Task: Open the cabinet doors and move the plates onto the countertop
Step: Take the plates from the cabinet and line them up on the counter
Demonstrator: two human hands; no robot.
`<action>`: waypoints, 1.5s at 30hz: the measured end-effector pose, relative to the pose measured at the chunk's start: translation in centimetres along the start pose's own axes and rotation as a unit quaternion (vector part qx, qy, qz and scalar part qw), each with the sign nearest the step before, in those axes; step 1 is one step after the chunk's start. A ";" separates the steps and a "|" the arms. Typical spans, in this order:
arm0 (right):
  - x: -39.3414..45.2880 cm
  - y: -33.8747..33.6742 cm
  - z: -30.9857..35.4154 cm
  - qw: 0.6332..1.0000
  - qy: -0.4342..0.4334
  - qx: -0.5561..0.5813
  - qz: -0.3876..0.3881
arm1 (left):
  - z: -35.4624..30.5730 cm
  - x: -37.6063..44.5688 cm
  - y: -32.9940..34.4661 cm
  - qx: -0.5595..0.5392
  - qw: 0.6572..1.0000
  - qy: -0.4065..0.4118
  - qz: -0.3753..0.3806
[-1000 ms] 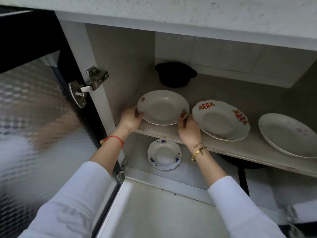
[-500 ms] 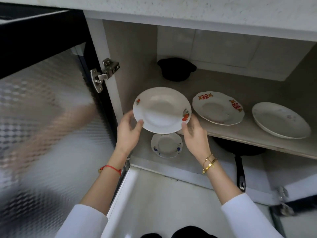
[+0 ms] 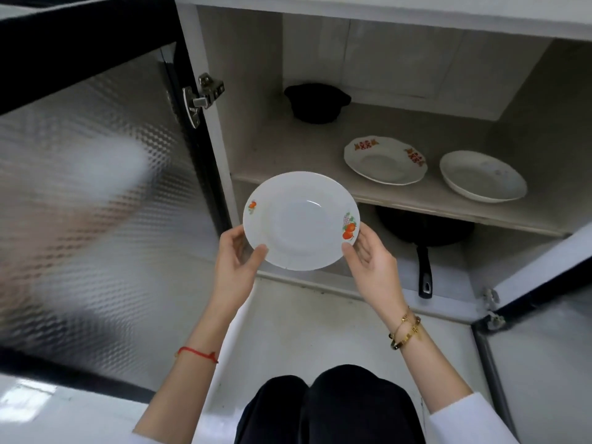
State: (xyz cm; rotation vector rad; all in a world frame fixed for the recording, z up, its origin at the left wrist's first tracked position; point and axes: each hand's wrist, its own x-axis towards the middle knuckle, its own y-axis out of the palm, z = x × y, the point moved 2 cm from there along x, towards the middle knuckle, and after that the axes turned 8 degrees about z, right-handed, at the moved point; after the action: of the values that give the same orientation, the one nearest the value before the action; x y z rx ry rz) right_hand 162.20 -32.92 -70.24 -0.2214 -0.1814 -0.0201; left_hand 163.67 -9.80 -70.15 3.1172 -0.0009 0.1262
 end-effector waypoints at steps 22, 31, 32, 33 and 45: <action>-0.8 -1.0 7.0 0.995 0.040 -0.061 0.070 | -8.4 -3.7 -0.3 0.012 0.994 -0.094 -0.049; -2.3 -4.1 22.7 0.987 0.117 -0.063 0.093 | -24.8 -7.0 -0.4 0.056 0.990 -0.119 -0.056; -2.4 -4.5 24.6 0.987 0.120 -0.060 0.093 | -26.7 -7.2 -0.3 0.060 0.989 -0.122 -0.052; -2.4 -5.0 26.4 0.986 0.124 -0.057 0.091 | -28.5 -7.2 -0.2 0.065 0.989 -0.124 -0.049; 3.4 -13.1 43.4 0.985 0.111 -0.108 0.081 | -46.6 -2.8 3.9 0.128 0.983 -0.132 -0.031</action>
State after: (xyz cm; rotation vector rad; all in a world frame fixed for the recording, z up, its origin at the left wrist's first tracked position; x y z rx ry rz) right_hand 157.32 -36.19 -25.16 -0.4465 0.0627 0.0966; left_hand 157.15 -12.70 -23.83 3.3567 0.1164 -0.3140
